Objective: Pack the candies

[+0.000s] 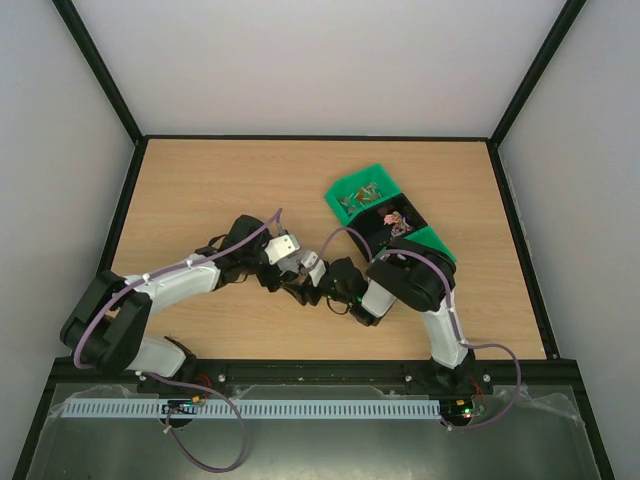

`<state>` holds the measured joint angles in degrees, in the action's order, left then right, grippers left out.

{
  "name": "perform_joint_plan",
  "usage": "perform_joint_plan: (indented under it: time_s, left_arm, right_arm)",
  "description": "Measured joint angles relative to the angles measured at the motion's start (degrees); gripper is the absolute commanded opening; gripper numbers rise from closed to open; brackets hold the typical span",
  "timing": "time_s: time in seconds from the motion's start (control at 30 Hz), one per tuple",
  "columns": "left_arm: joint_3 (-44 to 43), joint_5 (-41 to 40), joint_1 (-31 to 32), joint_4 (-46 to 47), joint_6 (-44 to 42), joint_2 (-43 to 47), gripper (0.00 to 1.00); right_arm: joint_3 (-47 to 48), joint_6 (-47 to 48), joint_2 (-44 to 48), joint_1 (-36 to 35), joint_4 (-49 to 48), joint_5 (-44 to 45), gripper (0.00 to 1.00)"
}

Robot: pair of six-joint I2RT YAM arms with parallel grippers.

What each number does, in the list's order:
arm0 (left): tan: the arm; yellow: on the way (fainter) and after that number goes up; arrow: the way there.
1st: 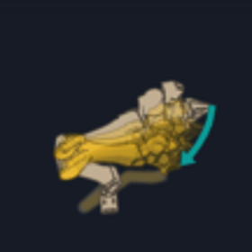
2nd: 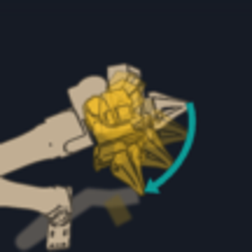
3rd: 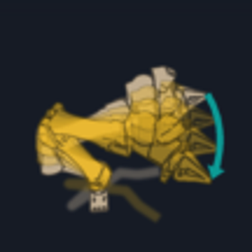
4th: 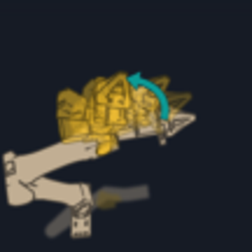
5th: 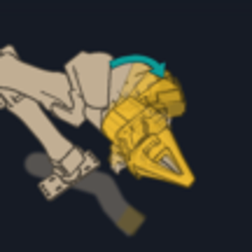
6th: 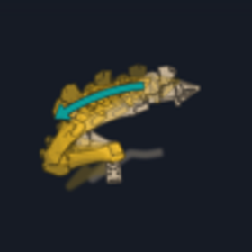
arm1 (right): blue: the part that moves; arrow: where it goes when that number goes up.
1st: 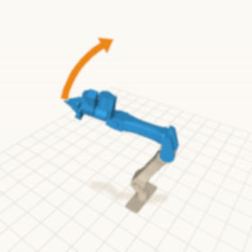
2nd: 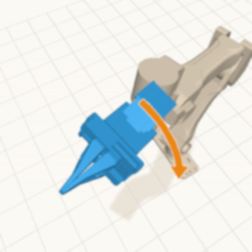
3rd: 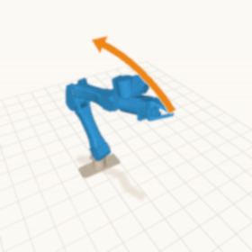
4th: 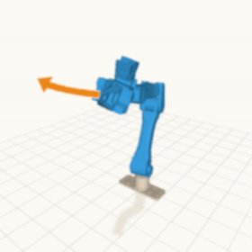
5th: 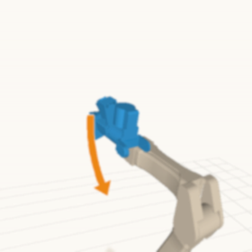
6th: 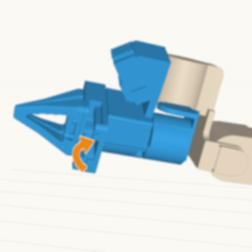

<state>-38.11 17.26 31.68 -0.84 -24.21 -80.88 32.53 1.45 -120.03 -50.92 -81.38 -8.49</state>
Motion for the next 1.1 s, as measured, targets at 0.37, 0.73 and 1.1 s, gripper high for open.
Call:
perform_joint_plan:
  time_s: [0.37,0.73,1.1]
  left_arm:
    - [0.0,7.9,-1.5,-5.7,-10.7,1.2,0.84]
    - [-1.5,18.1,-2.0,-19.7,-32.2,2.1,0.89]
    - [-1.4,18.1,-4.6,-25.0,-35.5,3.5,1.0]
  right_arm:
    - [-2.6,3.5,0.7,0.6,-1.5,-8.3,0.32]
    - [-5.0,9.1,2.3,0.6,-0.1,-20.8,0.32]
    - [-5.8,8.3,2.5,0.3,-0.6,-22.7,0.32]
